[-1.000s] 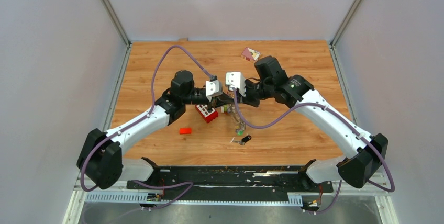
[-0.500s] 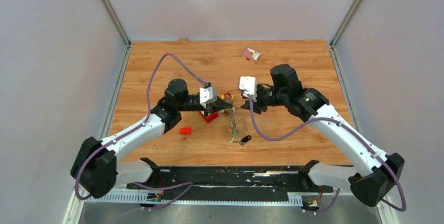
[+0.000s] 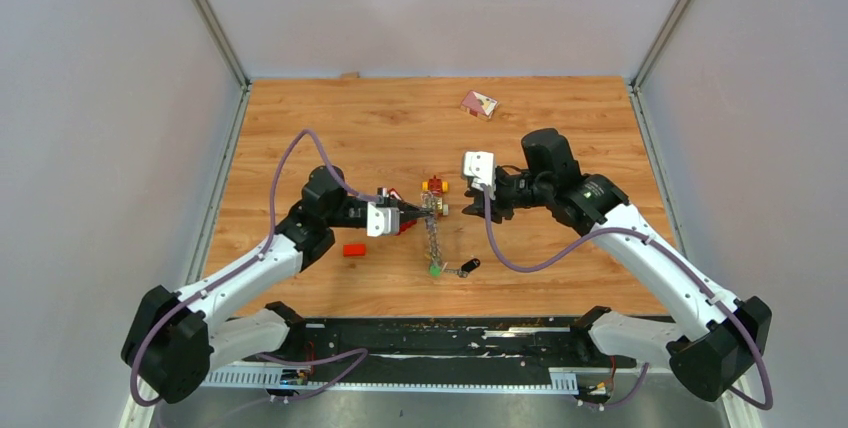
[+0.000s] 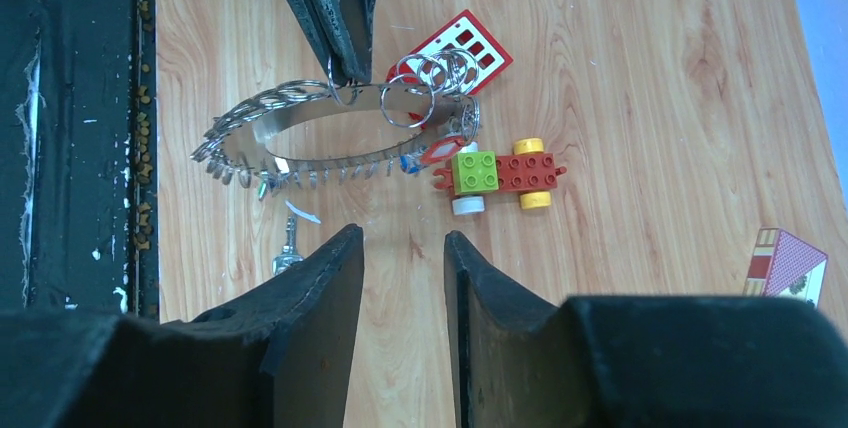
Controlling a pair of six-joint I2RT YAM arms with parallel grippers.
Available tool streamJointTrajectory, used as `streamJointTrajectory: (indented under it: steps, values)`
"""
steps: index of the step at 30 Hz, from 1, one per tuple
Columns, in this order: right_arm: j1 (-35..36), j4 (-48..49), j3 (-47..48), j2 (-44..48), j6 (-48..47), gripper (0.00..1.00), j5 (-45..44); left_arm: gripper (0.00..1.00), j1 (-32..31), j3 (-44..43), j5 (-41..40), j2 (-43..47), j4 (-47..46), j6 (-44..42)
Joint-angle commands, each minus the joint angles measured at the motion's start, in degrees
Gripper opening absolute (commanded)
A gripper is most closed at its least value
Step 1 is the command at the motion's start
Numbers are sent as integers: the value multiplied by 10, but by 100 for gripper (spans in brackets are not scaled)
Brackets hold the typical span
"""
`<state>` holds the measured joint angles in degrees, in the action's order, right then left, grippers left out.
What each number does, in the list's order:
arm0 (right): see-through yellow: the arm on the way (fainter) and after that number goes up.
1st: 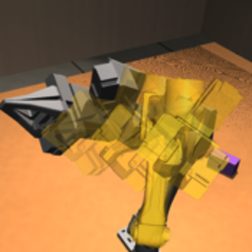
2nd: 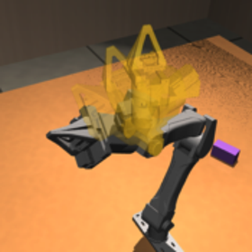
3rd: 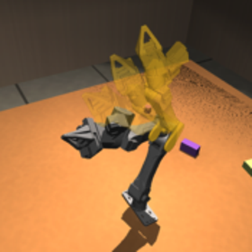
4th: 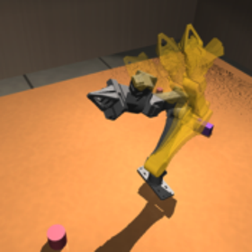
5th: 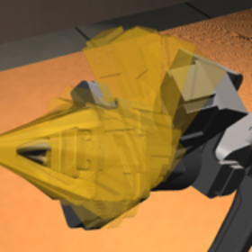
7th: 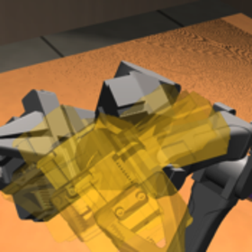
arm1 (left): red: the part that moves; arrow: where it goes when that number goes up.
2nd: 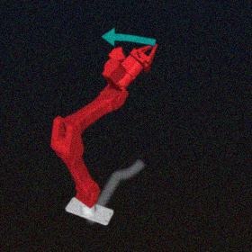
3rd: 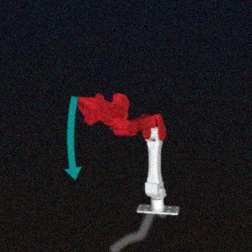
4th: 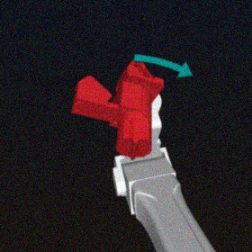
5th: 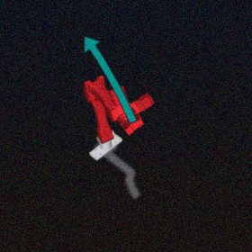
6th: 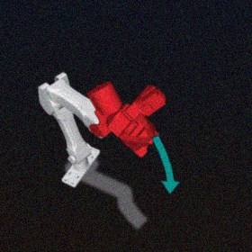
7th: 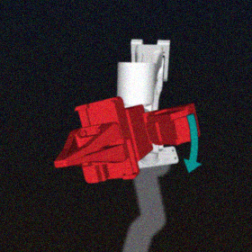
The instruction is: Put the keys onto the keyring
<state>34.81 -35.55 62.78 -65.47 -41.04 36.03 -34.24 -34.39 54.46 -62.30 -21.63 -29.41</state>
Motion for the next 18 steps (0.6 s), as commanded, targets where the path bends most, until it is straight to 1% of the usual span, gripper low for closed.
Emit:
streamJointTrajectory:
  steps: [1,2,3,4,7,18]
  values:
    - [-4,12,-5,1,-4,35,29,0,8,-24,13,29,117,-221]
    - [-5,12,-6,0,-5,35,30,0,8,-32,8,30,186,-277]
    - [-6,12,-9,0,-5,35,31,0,8,-39,0,31,222,-323]
    - [-6,13,-12,0,-6,35,33,0,8,-42,-6,33,244,-348]
    - [-8,15,-17,-3,-6,35,38,0,8,-40,-18,40,269,-391]
    - [-8,12,-20,-13,-10,35,42,0,8,-38,-23,43,297,-440]
